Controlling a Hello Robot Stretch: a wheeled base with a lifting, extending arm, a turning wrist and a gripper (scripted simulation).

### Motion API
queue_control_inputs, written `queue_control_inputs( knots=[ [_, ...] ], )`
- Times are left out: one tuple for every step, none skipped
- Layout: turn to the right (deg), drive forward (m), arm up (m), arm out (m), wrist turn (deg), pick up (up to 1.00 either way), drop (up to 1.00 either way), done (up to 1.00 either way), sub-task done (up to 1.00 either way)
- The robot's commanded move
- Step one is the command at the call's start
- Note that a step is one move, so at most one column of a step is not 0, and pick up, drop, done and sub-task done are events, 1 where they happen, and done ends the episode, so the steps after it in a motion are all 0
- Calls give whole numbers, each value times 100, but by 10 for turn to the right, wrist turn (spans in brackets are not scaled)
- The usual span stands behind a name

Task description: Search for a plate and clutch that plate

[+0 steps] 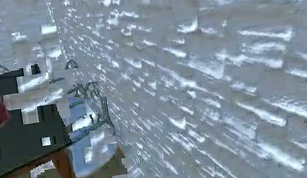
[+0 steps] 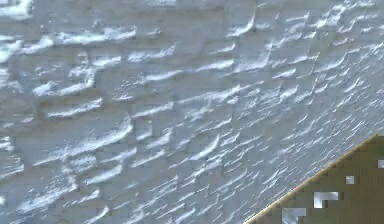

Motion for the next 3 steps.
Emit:
queue_control_inputs(
  knots=[
    [-450, 0, 0, 0, 0, 0, 0, 0, 0],
    [-450, 0, 0, 0, 0, 0, 0, 0, 0],
    [-420, 0, 0, 0, 0, 0, 0, 0, 0]
  ],
)
